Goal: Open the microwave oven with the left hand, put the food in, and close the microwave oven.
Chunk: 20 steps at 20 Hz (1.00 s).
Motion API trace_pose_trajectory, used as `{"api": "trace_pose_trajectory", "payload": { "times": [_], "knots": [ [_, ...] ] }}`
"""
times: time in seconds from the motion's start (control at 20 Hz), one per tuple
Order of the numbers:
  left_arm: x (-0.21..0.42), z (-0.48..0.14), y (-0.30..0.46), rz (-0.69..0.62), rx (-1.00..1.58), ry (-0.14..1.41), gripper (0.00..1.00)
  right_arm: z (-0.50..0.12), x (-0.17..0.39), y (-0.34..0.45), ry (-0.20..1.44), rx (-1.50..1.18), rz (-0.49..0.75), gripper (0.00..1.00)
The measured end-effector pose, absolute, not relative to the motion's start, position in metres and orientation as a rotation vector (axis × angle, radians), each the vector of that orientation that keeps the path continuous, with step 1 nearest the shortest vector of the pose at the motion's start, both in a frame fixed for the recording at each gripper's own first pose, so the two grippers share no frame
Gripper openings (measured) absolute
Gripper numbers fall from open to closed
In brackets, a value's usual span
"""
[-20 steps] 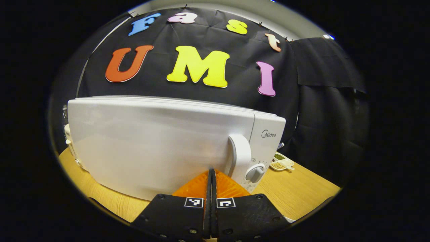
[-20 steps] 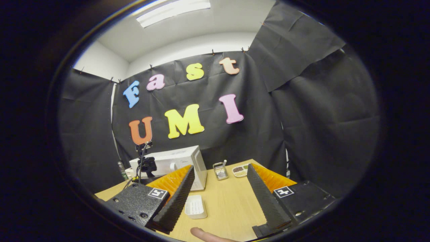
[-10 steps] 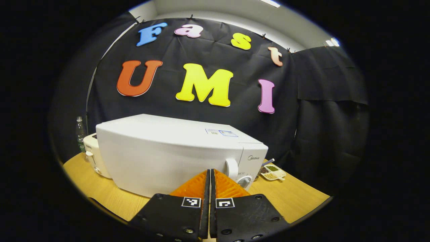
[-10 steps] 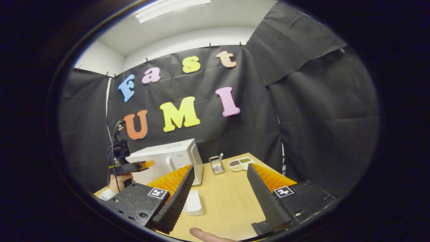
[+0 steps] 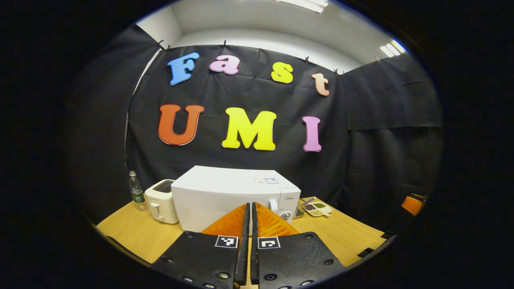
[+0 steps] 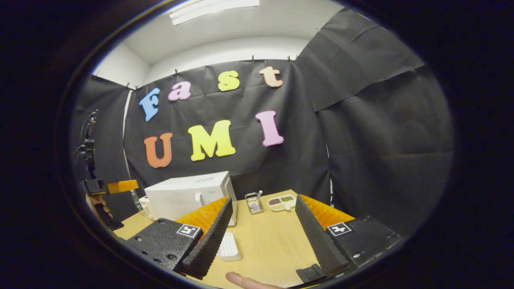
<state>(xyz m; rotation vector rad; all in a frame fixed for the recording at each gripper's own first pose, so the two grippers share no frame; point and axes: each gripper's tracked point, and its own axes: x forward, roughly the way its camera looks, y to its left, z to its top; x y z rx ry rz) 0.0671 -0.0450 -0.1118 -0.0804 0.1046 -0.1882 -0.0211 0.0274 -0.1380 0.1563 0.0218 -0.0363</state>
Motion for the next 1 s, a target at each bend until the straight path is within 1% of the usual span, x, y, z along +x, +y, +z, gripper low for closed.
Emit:
{"api": "trace_pose_trajectory", "payload": {
  "times": [0.05, 0.15, 0.5, 0.65, 0.7, 0.75, 0.9, 0.95, 1.0],
  "knots": [
    [0.057, -0.104, -0.037, -0.162, -0.078, 0.092, 0.44, -0.132, -0.022, 0.03, 0.016, 0.151, -0.033, 0.99],
    [0.032, -0.099, -0.036, -0.151, -0.061, 0.077, 0.92, -0.123, -0.022, 0.035, 0.004, 0.13, -0.028, 1.0],
    [-0.026, -0.091, -0.016, -0.098, 0.03, 0.069, 0.92, -0.108, -0.036, 0.055, -0.011, 0.076, -0.001, 0.99],
    [-0.045, -0.084, -0.005, -0.08, 0.013, 0.067, 0.92, -0.1, -0.048, 0.057, -0.005, 0.045, 0.005, 1.0],
    [-0.052, -0.077, -0.003, -0.073, 0.005, 0.053, 0.92, -0.096, -0.051, 0.057, -0.009, 0.035, 0.003, 0.89],
    [-0.058, -0.071, -0.002, -0.07, 0.003, 0.038, 0.92, -0.094, -0.055, 0.056, -0.009, 0.021, -0.003, 1.0],
    [-0.074, -0.071, -0.009, -0.094, 0.014, 0.03, 0.92, -0.09, -0.062, 0.052, -0.012, -0.018, -0.017, 1.0],
    [-0.078, -0.07, -0.009, -0.095, 0.024, 0.024, 0.92, -0.087, -0.065, 0.05, -0.021, -0.015, -0.024, 0.89],
    [-0.08, -0.069, -0.01, -0.095, 0.036, 0.02, 0.92, -0.081, -0.068, 0.047, -0.05, 0.01, -0.03, 1.0]
  ]
}}
